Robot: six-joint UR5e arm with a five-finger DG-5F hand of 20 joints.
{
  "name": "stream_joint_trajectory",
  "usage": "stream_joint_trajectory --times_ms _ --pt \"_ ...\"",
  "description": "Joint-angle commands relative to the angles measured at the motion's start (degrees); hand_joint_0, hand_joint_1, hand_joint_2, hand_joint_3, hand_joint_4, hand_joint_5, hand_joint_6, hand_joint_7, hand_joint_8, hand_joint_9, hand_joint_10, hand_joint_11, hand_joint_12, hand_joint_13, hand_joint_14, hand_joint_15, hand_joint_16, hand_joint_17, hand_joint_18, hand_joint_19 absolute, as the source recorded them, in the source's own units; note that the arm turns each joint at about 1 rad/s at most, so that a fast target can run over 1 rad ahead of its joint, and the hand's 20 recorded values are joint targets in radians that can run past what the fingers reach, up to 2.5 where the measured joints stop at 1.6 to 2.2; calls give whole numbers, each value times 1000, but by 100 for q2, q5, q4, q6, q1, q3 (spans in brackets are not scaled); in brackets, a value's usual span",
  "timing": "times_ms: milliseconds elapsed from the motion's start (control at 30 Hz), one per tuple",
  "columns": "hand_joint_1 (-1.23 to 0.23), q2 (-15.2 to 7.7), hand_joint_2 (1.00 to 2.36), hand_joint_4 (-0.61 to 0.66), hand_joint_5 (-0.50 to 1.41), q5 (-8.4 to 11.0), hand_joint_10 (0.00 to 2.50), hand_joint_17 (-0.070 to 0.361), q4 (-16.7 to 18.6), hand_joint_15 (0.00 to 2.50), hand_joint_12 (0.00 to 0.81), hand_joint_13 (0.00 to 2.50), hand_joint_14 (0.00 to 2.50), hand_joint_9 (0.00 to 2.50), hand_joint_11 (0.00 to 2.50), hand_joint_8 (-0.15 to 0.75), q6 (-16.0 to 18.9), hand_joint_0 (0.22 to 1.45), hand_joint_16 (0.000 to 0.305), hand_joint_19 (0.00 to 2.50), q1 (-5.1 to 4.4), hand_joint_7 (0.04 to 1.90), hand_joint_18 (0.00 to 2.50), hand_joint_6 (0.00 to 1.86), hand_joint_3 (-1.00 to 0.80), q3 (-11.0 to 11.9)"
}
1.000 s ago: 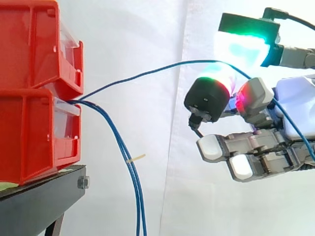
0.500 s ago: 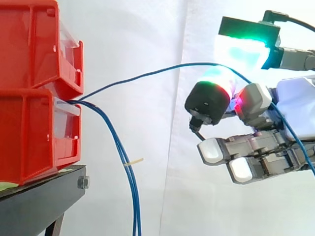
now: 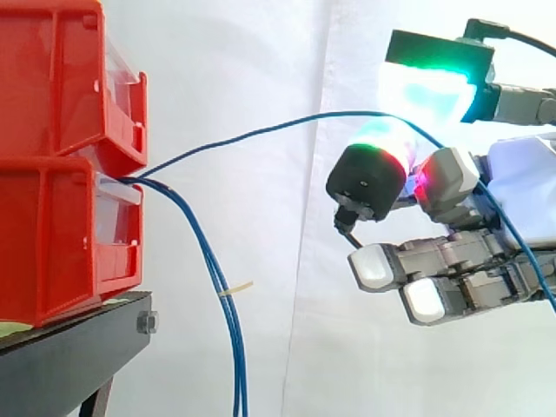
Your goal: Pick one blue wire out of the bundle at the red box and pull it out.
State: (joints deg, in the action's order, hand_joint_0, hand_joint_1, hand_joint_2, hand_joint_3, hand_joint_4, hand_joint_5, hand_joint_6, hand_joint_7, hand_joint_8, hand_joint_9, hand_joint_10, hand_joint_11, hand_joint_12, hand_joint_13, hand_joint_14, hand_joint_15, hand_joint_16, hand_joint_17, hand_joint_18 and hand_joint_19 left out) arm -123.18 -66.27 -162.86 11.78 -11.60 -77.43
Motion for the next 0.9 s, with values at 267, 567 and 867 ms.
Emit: stream_joint_trajectory --times_ms 267,567,867 --pt "-847 -4 1009 -92 -54 0 21 139 0 434 374 779 16 1236 575 258 -1 590 62 519 8 1120 631 857 84 0" --pt "-841 -4 1008 -82 -55 0 21 140 0 434 380 786 17 1250 577 261 -1 589 62 516 0 1107 641 858 75 0" --pt "-838 -4 1008 -80 -55 0 20 141 0 431 387 787 17 1252 573 269 -1 589 63 524 0 1093 667 858 70 0"
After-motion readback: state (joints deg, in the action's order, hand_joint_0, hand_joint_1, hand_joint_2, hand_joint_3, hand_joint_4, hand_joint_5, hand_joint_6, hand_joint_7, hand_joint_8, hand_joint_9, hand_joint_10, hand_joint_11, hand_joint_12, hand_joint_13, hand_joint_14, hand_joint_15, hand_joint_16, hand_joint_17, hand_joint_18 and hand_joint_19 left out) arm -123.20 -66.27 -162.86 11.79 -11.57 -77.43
